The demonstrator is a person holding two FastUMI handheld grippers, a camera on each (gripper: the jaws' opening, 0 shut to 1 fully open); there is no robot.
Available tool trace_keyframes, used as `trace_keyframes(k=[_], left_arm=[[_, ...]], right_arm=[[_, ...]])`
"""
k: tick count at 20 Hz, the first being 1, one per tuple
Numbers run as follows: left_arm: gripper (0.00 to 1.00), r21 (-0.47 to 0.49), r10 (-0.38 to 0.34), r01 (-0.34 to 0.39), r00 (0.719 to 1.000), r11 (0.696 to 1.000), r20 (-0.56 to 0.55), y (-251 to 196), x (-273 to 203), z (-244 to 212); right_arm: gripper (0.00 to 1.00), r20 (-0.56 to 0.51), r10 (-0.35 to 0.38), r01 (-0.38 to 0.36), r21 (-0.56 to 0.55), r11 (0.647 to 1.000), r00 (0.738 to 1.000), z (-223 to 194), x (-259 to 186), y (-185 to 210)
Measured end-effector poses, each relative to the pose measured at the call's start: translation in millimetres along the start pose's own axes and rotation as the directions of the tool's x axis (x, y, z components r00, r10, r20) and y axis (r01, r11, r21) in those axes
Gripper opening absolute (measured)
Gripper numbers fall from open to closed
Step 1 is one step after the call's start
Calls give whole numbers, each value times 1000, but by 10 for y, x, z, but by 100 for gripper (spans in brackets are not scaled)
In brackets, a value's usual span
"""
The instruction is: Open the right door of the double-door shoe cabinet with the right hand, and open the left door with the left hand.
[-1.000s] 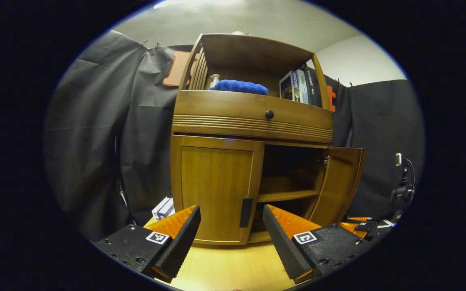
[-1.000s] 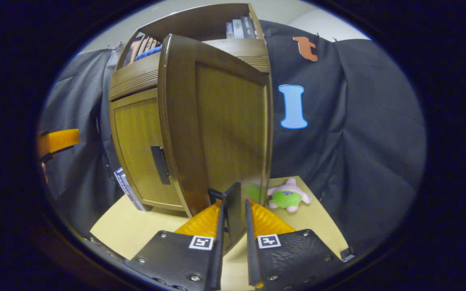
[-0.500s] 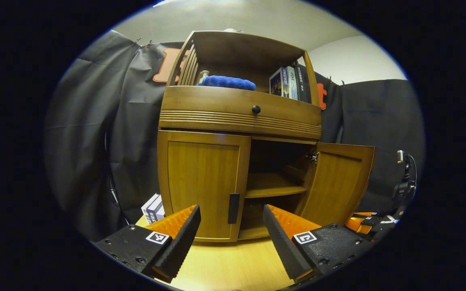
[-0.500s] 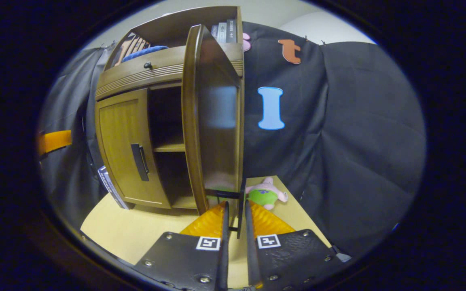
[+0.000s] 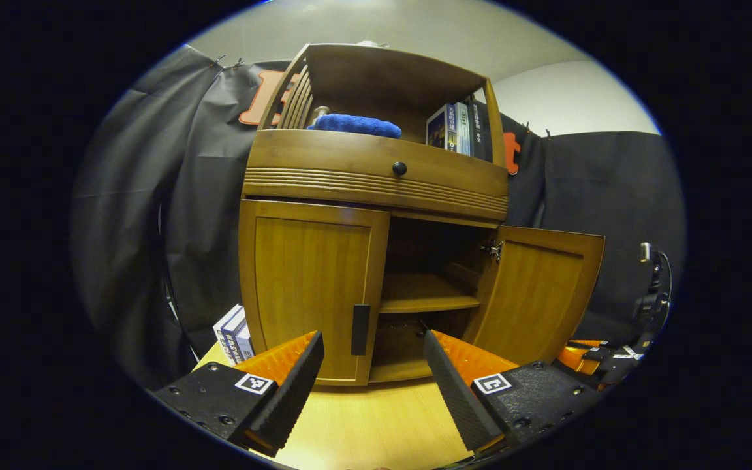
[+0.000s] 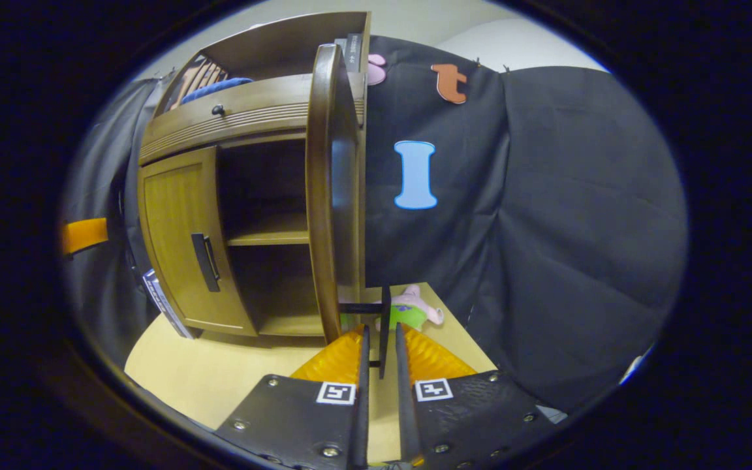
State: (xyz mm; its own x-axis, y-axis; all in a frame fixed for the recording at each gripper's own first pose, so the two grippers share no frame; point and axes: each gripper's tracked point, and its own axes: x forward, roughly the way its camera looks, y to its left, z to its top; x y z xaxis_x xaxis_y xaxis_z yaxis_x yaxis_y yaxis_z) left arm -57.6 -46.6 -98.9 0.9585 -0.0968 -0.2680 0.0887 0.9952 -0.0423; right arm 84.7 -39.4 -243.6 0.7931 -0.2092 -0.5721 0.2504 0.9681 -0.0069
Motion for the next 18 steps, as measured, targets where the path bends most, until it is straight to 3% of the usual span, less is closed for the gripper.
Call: trace_keyframes(k=[5, 6, 14, 18], left_arm=[[96, 6, 3, -3, 1000, 1000, -8, -5, 5, -40], [92, 5, 4, -4, 1000, 1000, -12, -5, 7, -48], [95, -13, -31, 31, 999, 999, -42, -129, 119, -157], [96, -21, -56, 55, 997, 998, -56, -178, 209, -217]], right_arm=[[19, -6, -33, 33, 5, 999, 999, -1, -5, -67], [19, -9, -42, 43, 8, 999, 999, -23, -12, -85], [19, -12, -161, 161, 12, 987, 987, -39, -12, -309], [19, -5, -146, 146, 46, 988, 989, -25, -37, -240]])
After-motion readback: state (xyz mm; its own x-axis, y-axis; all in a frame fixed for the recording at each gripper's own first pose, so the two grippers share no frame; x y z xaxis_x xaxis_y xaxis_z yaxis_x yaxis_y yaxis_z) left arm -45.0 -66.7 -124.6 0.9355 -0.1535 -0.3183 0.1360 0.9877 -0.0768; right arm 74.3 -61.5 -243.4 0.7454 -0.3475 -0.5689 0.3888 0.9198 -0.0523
